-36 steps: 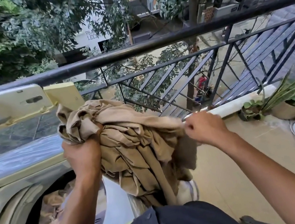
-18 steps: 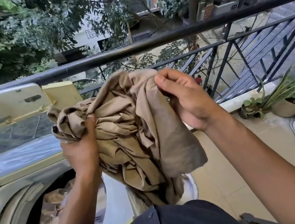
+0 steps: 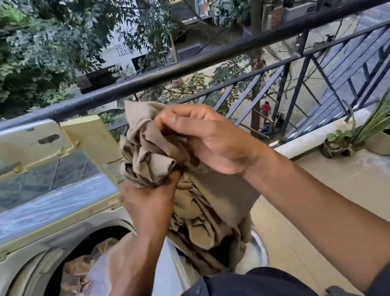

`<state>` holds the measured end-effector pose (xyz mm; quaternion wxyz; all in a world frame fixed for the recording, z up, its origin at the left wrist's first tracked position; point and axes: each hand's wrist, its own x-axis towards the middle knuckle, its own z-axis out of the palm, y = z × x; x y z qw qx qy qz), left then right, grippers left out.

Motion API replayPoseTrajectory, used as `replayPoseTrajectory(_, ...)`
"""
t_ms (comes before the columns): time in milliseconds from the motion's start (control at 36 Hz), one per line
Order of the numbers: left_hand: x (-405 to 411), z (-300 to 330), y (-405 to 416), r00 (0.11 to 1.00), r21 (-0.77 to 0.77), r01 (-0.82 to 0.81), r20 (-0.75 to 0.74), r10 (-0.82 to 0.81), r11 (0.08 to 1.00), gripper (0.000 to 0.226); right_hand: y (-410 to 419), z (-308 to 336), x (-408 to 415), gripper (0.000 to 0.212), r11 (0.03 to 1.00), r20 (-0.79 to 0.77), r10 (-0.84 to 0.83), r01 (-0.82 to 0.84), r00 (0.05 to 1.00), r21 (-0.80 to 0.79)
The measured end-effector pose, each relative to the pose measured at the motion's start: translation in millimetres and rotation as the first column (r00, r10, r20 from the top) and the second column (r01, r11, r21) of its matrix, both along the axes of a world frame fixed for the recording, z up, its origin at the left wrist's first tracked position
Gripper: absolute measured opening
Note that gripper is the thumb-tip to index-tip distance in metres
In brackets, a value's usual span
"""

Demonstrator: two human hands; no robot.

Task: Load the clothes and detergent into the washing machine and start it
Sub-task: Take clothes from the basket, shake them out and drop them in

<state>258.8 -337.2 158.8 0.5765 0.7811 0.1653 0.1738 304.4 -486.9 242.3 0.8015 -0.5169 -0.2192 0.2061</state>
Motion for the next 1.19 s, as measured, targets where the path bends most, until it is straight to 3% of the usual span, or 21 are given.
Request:
replayPoseTrajectory(83, 1, -1, 2, 0.998, -0.101, -0.05, 0.02, 0.052, 0.994, 0.04, -22, -9, 2, 0.025, 0.999, 0.009, -0.031, 0.032, 0.999, -0.044)
replayPoseTrajectory(139, 3, -1, 6, 0.996, -0.166, -0.074, 0.045, 0.082, 0.983, 0.045, -36, -24, 6, 0.02, 0.969, 0.054, -0.18, 0.187, 0.982, -0.16)
replayPoseTrajectory(194, 6, 1, 13, 0.991, -0.212, -0.098, 0.068, 0.115, 0.972, 0.04, -50, -51, 10, 0.022, 0.832, 0.2, -0.38, 0.428, 0.903, -0.353)
replayPoseTrajectory(250, 8, 8, 19, 0.984, -0.254, -0.117, 0.101, 0.146, 0.96, 0.04, -65, -88, 12, 0.04, 0.608, 0.333, -0.428, 0.541, 0.84, -0.581)
replayPoseTrajectory(306, 12, 15, 25, 0.974, -0.287, -0.128, 0.143, 0.174, 0.949, 0.033, -78, -124, 11, 0.056, 0.407, 0.335, -0.312, 0.443, 0.889, -0.799)
replayPoseTrajectory(361, 14, 27, 28, 0.962, -0.344, -0.162, 0.152, 0.225, 0.925, 0.03, -83, -146, 3, 0.068, 0.261, 0.167, -0.16, 0.205, 0.973, -0.943)
replayPoseTrajectory(444, 19, 38, 33, 0.943, -0.367, -0.185, 0.195, 0.27, 0.912, 0.033, -77, -170, -9, 0.074, 0.196, 0.059, -0.036, 0.065, 0.998, -0.978)
replayPoseTrajectory(556, 18, 44, 36, 0.952, -0.345, -0.137, 0.214, 0.22, 0.929, 0.028, -72, -188, -9, 0.033, 0.197, 0.128, -0.107, 0.147, 0.986, -0.969)
replayPoseTrajectory(611, 16, 44, 36, 0.949, -0.337, -0.151, 0.214, 0.231, 0.93, 0.024, -67, -178, -7, 0.034, 0.217, 0.143, -0.133, 0.169, 0.981, -0.961)
replayPoseTrajectory(694, 14, 41, 35, 0.954, -0.326, -0.152, 0.198, 0.225, 0.933, 0.03, -59, -159, -6, 0.057, 0.264, 0.197, -0.161, 0.235, 0.967, -0.936)
replayPoseTrajectory(833, 11, 34, 33, 0.963, -0.295, -0.136, 0.185, 0.196, 0.946, 0.041, -55, -146, -2, 0.035, 0.231, 0.196, -0.11, 0.217, 0.974, -0.949)
replayPoseTrajectory(889, 10, 33, 36, 0.965, -0.3, -0.144, 0.171, 0.201, 0.943, 0.045, -56, -135, -4, 0.02, 0.273, 0.197, -0.15, 0.233, 0.969, -0.933)
replayPoseTrajectory(972, 7, 32, 36, 0.964, -0.285, -0.185, 0.135, 0.231, 0.94, 0.034, -66, -123, -3, 0.027, 0.463, 0.179, -0.309, 0.312, 0.934, -0.829)
replayPoseTrajectory(1056, 7, 29, 35, 0.963, -0.284, -0.207, 0.111, 0.247, 0.936, 0.03, -71, -93, -8, 0.021, 0.664, 0.122, -0.416, 0.393, 0.901, -0.636)
replayPoseTrajectory(1139, 10, 27, 32, 0.967, -0.272, -0.208, 0.088, 0.24, 0.939, 0.042, -68, -60, -8, 0.026, 0.843, 0.053, -0.413, 0.403, 0.909, -0.356)
replayPoseTrajectory(1194, 11, 24, 30, 0.973, -0.271, -0.194, 0.069, 0.221, 0.943, 0.042, -62, -45, -7, 0.027, 0.908, 0.005, -0.389, 0.384, 0.921, -0.166)
